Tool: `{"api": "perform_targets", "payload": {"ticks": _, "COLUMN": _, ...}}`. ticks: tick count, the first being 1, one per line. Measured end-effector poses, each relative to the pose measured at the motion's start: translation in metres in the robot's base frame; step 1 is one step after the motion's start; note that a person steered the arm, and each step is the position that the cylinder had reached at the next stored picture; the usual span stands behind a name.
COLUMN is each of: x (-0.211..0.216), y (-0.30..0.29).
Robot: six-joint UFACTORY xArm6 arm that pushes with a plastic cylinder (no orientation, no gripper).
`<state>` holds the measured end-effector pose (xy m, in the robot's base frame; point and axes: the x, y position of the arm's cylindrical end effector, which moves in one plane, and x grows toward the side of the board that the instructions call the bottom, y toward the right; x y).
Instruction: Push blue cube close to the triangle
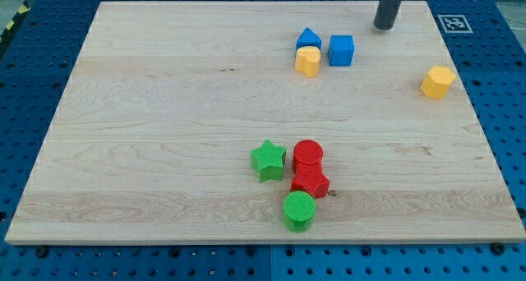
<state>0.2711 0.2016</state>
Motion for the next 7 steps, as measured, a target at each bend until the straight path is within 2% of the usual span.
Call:
{"api": "perform_targets", "payload": {"ticks": 1, "x": 0.034, "y": 0.0}}
{"api": "perform_targets", "payload": {"ticks": 3, "x": 0.066, "y": -0.006}}
{"api": "perform_targets", "payload": {"ticks": 7, "x": 0.067, "y": -0.041}}
